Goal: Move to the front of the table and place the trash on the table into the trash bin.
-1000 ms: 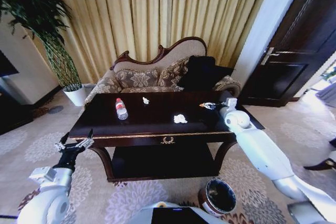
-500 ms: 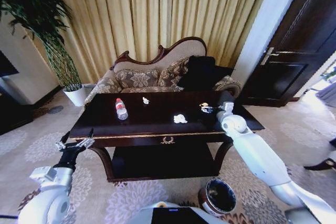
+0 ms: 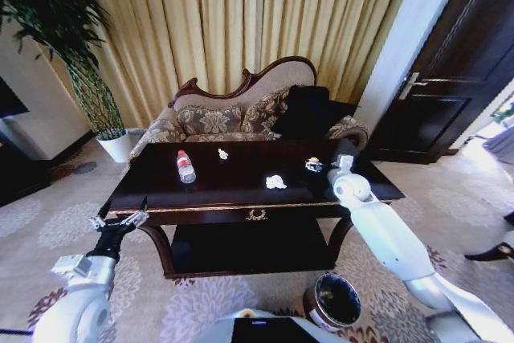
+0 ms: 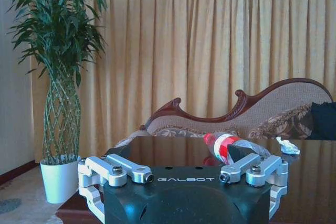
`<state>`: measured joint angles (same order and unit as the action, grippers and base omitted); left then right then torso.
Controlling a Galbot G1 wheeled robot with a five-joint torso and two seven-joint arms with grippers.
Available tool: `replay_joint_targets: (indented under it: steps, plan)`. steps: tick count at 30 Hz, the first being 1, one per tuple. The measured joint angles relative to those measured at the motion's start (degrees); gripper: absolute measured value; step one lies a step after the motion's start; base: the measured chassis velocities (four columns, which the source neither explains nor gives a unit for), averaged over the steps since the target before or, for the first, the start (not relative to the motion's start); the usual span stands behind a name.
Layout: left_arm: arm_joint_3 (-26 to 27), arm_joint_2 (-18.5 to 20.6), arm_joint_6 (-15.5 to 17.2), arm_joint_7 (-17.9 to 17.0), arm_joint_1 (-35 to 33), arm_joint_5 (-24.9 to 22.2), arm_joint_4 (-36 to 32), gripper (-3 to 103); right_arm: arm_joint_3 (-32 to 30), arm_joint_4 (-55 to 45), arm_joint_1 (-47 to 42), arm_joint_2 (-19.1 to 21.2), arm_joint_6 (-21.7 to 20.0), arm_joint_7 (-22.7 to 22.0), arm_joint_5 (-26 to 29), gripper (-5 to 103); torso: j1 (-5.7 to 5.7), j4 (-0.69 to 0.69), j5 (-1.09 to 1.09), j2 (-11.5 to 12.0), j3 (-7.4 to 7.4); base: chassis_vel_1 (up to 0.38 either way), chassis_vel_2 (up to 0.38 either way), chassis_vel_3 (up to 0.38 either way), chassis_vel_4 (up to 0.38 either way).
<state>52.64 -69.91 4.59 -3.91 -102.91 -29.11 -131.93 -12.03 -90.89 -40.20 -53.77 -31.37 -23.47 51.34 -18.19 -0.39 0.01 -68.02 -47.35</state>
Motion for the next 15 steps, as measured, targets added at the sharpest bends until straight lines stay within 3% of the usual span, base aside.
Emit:
replay_joint_targets:
  steps: [15]
  plan:
    - [0.04, -0.2, -0.1, 0.03, 0.12, 0.0, -0.6, 100, 0.75, 0.1, 0.9, -0.61, -0.73, -1.43, 1.6, 100, 0.0, 0.0, 0.01, 0.0, 0.0, 0.0, 0.0, 0.0, 0.0]
